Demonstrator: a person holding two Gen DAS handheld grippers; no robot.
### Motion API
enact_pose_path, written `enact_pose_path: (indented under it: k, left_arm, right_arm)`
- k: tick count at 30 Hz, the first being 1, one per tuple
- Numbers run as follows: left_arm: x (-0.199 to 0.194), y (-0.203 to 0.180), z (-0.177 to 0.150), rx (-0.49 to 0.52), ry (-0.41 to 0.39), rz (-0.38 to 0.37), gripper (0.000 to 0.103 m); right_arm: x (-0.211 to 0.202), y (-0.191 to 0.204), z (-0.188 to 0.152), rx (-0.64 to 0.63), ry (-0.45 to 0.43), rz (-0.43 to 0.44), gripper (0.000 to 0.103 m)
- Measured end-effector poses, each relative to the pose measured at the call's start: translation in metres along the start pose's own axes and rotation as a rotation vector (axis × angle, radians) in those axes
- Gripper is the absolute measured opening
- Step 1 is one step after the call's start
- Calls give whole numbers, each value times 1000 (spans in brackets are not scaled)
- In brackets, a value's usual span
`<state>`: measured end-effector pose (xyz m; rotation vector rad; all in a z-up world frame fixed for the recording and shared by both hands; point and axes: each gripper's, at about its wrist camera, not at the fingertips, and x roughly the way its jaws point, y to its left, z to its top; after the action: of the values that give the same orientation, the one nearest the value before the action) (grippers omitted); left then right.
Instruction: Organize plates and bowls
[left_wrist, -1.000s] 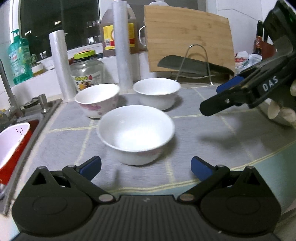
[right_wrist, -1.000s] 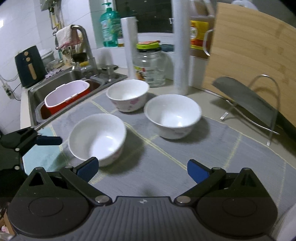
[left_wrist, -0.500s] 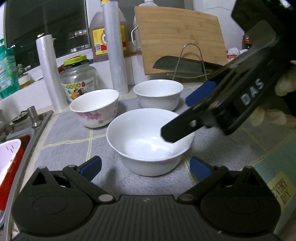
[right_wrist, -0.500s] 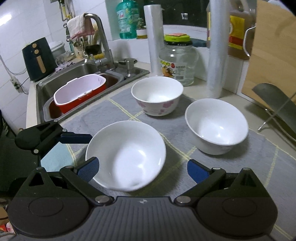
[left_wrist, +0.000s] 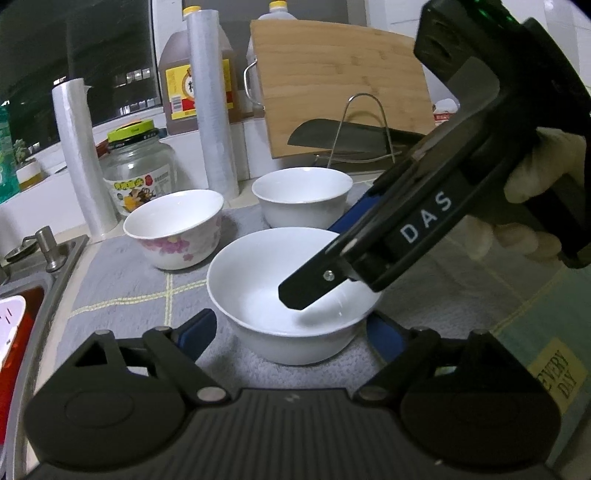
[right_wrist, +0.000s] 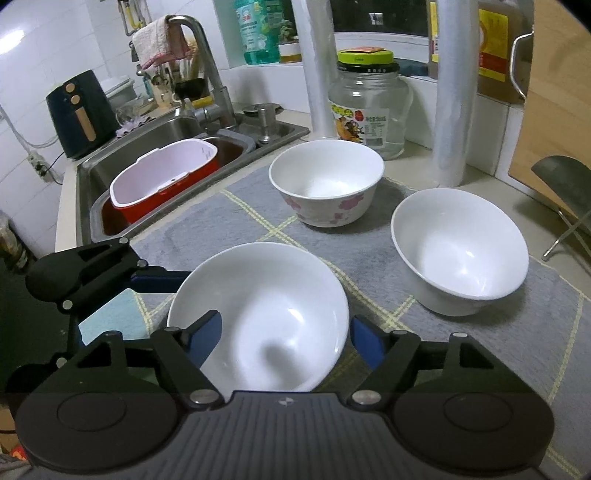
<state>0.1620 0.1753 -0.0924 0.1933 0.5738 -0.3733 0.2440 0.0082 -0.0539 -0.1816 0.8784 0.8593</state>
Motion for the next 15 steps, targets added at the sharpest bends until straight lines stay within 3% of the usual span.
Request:
enact_pose_path:
  k: [15]
  left_arm:
    - [1,-6,7,22,8,-9,87]
  right_arm:
    - [-9,-2,-1,12,-10,17,80]
